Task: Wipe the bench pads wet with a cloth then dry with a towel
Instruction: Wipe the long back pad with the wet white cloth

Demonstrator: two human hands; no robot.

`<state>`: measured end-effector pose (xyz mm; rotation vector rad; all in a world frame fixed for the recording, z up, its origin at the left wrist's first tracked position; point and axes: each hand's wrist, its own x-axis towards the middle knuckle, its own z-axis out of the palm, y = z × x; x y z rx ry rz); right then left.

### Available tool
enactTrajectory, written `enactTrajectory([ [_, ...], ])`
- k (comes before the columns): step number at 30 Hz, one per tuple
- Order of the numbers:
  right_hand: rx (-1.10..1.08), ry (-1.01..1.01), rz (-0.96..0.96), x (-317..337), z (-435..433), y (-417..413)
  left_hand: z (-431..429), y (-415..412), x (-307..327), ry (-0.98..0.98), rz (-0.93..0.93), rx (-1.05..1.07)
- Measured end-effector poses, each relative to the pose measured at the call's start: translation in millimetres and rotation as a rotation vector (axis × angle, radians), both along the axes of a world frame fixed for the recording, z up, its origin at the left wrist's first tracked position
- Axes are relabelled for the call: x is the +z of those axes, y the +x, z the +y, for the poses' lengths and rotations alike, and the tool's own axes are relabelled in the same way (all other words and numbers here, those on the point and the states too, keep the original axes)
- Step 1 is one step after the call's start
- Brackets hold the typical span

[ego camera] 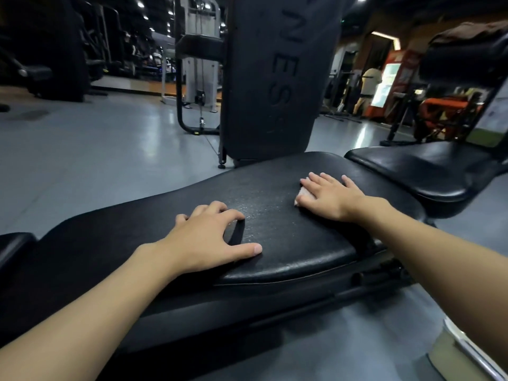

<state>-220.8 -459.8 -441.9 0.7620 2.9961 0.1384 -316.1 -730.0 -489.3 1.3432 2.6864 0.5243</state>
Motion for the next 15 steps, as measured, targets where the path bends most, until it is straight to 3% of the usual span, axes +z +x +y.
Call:
enactTrajectory([
  [8,-0.204,-0.025,0.083,22,59,53,25,8,3,0.013,0.014,-0.001],
  [15,-0.307,-0.024,0.151,16,44,77,9,8,-2,0.056,0.016,-0.057],
])
